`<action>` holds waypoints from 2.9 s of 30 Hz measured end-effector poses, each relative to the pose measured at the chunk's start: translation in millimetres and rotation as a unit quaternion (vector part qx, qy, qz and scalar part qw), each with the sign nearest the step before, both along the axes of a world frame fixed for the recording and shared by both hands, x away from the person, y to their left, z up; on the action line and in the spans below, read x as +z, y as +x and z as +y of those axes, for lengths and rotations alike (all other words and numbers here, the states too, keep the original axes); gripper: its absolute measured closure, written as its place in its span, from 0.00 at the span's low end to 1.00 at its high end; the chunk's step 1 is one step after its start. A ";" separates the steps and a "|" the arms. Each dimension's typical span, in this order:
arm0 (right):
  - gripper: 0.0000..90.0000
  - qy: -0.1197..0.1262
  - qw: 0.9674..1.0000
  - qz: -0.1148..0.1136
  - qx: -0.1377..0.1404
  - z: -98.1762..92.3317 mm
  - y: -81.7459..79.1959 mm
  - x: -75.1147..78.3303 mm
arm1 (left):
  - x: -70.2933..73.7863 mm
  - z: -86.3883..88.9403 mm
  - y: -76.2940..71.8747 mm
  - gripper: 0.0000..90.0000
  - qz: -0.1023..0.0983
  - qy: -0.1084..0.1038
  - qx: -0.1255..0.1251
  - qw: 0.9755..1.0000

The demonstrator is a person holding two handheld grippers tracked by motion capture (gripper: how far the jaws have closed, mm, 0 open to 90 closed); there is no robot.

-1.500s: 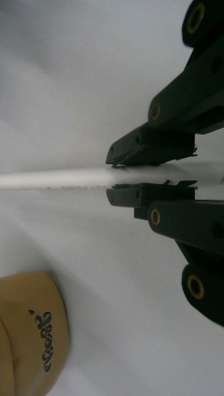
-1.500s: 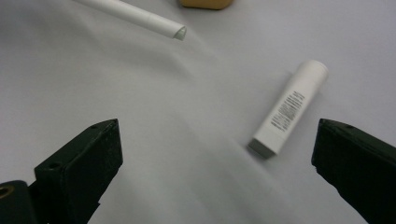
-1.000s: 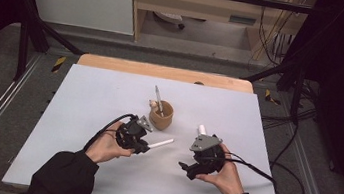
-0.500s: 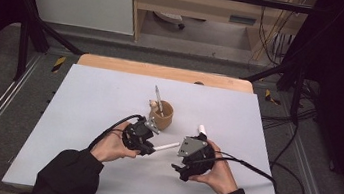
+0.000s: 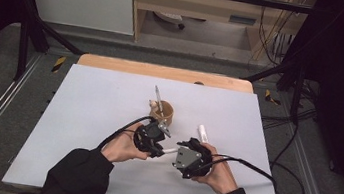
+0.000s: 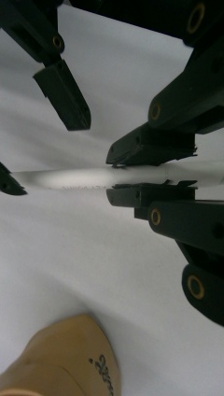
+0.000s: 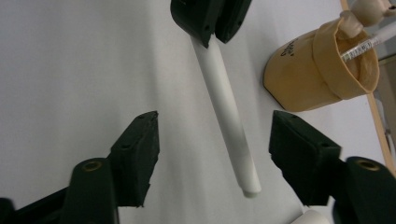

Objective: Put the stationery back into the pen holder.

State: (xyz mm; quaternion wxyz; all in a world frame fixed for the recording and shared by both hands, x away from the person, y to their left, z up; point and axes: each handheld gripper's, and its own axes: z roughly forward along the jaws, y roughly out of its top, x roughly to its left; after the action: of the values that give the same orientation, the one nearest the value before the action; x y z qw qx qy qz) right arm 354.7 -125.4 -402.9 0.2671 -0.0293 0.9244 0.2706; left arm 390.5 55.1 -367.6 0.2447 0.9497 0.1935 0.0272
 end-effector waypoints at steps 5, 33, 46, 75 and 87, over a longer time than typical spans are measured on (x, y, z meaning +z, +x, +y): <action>0.51 -0.024 0.999 -0.028 0.021 -1.3 -0.5 -2.0 | 0.4 -8.8 -1.0 0.87 0.003 -0.003 -0.007 1.000; 0.87 -0.062 0.989 -0.086 0.103 -4.8 -6.0 -4.0 | -0.7 -26.7 -3.7 0.87 0.004 -0.004 -0.022 1.000; 0.87 -0.050 0.994 -0.071 0.066 -12.0 4.1 -0.2 | 0.7 1.5 -8.1 0.59 -0.048 -0.057 -0.008 0.997; 0.88 0.155 0.972 0.069 -0.160 -33.0 35.6 22.2 | -50.8 139.1 -20.7 0.07 -0.088 -0.121 0.177 0.973; 0.88 0.294 0.923 0.110 -0.224 -33.7 46.4 38.7 | -59.3 186.4 -28.6 0.06 -0.101 -0.140 0.228 0.958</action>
State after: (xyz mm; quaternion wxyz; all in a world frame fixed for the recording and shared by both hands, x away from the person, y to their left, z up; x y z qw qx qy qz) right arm 401.1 -159.1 -364.1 0.2145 0.2882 0.8093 0.4648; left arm 361.9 241.5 -426.9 0.3805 0.8290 0.3810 0.1512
